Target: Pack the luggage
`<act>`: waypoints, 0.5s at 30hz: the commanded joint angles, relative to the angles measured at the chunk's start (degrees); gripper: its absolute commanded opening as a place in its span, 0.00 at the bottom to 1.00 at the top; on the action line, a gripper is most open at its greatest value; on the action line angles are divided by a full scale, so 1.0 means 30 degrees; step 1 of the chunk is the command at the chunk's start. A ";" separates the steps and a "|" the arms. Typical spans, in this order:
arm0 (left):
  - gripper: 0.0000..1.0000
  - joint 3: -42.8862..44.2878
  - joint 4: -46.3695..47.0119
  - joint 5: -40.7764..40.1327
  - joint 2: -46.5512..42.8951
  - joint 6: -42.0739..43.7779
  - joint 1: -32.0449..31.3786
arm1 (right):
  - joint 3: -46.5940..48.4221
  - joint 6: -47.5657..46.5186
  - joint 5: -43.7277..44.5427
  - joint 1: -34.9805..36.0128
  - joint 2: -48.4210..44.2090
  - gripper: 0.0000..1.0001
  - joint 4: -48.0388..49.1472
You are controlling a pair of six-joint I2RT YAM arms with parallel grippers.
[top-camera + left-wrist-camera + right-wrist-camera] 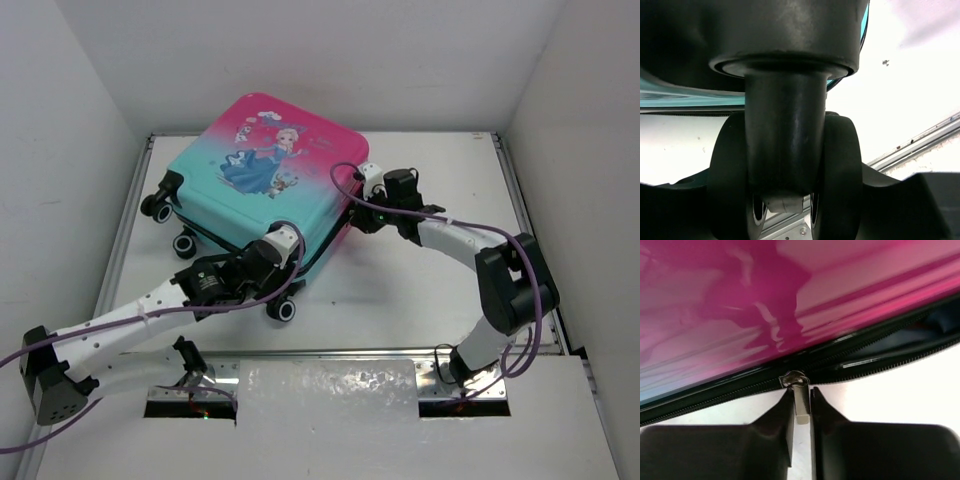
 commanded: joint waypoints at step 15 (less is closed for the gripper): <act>0.00 0.1332 0.2837 -0.0584 0.1324 0.0019 -0.0068 | -0.4836 -0.1460 -0.2715 0.1420 -0.2616 0.00 0.6587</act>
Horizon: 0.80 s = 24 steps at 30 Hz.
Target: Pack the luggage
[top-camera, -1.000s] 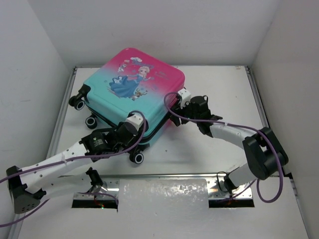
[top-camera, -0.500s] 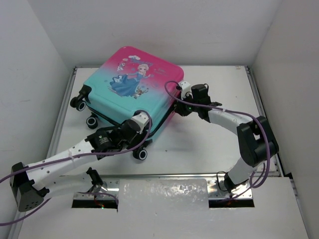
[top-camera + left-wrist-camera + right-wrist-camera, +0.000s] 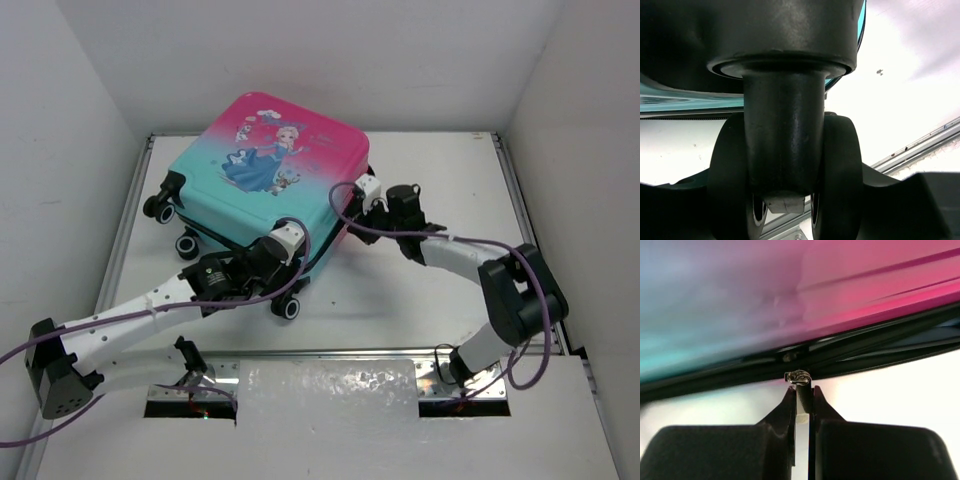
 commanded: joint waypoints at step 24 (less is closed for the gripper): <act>0.00 -0.0650 0.2519 -0.1062 0.2333 -0.1292 0.1813 | 0.6009 -0.0026 1.3817 -0.4222 0.4246 0.00 0.1915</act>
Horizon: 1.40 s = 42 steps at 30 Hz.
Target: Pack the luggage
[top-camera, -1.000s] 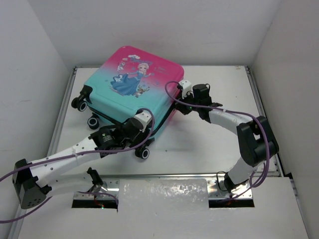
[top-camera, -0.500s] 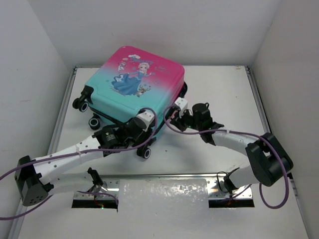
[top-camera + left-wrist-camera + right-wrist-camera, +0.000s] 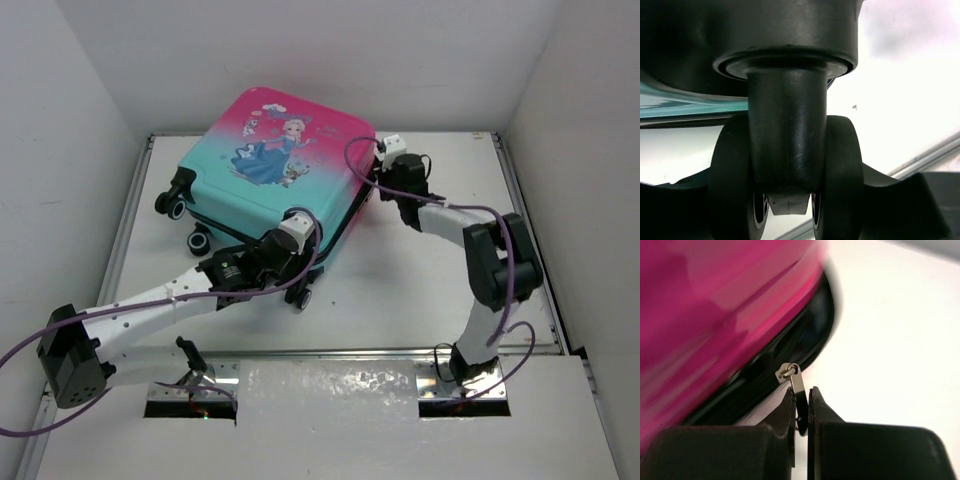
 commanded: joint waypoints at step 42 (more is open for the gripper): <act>1.00 1.0283 -0.5148 -1.1353 0.0185 -0.5708 0.8299 | 0.2162 0.3104 -1.2521 0.5449 0.4314 0.00 0.9548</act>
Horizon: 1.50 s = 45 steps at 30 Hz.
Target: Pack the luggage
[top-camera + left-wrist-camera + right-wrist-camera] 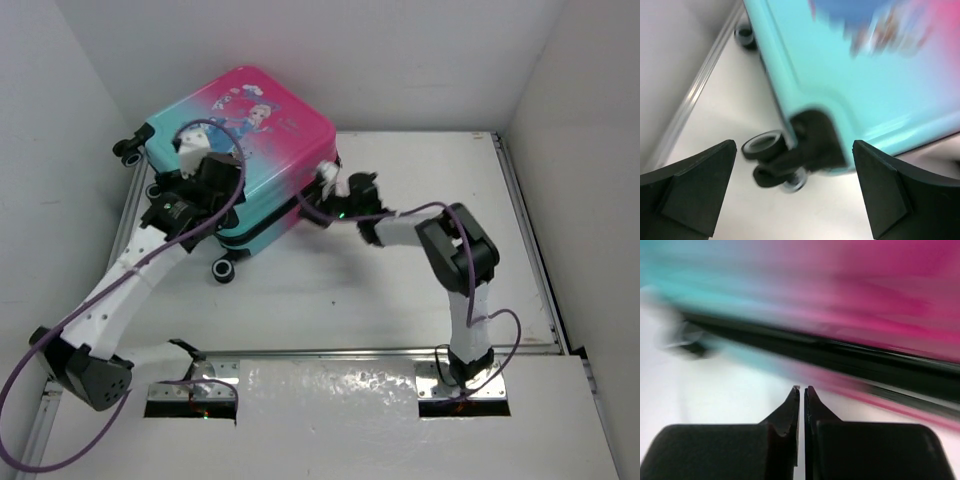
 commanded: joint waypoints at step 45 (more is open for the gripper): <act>1.00 0.1627 0.9387 1.2611 1.3977 -0.6173 1.1661 | 2.1060 1.0074 -0.0805 -0.1708 1.1178 0.99 -0.4238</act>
